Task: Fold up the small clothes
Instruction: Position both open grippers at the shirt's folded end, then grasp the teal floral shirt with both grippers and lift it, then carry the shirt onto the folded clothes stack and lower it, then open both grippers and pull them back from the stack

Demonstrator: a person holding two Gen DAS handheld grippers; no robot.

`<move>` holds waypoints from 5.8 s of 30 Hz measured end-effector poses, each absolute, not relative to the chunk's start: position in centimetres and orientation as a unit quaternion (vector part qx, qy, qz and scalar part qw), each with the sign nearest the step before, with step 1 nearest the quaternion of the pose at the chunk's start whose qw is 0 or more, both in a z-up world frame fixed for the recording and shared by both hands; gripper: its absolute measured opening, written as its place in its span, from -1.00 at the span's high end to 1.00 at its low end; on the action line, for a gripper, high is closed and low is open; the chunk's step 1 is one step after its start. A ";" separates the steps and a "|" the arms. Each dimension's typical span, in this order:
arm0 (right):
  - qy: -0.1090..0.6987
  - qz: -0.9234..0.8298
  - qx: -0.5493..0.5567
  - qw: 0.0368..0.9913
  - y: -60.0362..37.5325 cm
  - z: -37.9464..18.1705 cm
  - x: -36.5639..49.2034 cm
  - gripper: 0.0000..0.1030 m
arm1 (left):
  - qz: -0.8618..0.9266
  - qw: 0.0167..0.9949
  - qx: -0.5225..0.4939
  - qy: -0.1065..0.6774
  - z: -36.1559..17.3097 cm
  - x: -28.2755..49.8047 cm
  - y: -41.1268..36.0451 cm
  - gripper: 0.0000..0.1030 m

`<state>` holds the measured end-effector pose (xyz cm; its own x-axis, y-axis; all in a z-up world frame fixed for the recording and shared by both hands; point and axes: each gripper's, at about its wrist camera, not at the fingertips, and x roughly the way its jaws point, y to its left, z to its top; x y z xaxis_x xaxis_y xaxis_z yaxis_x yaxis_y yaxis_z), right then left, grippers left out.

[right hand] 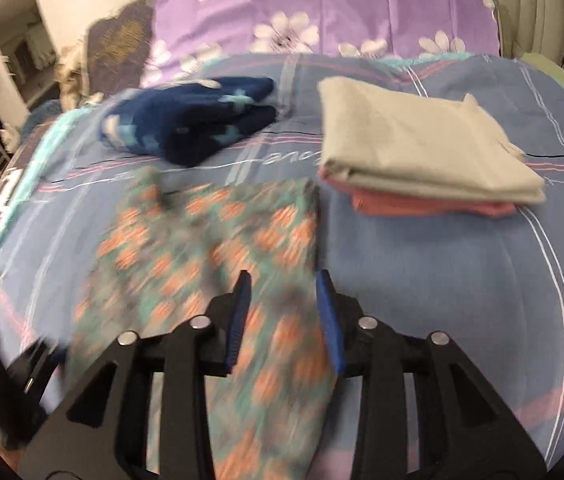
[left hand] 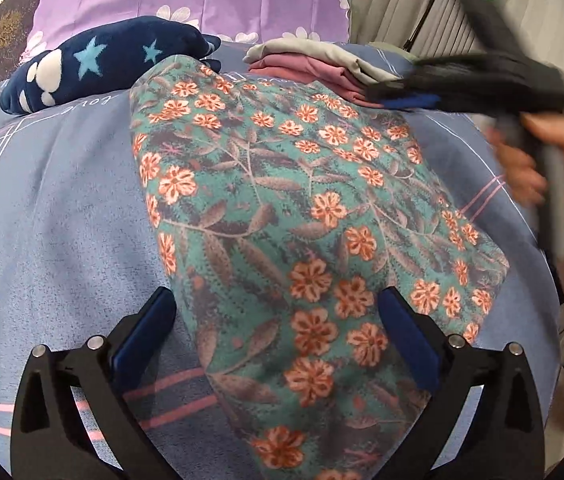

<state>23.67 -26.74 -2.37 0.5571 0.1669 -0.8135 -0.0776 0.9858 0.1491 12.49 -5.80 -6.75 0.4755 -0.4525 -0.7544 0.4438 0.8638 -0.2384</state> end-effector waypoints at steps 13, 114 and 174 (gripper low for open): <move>0.451 -0.002 -0.021 0.892 -26.0 -5.5 28.4 0.33 | -0.265 0.858 -0.010 0.440 -6.9 12.3 -5.2 -0.97; 0.193 0.049 0.009 0.980 -37.8 20.7 14.3 0.63 | -0.347 0.905 0.099 0.223 23.8 21.9 -22.1 0.73; 0.254 -0.119 -0.017 0.960 -32.8 5.2 11.7 -0.39 | -0.242 0.917 0.082 0.307 10.0 23.9 -19.7 -0.97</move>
<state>11.73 -32.83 5.23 0.8424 -0.2365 -0.4842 0.2195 0.9712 -0.0925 23.88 -19.65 9.97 0.6943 -0.3936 -0.6026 0.4938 0.8695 0.0010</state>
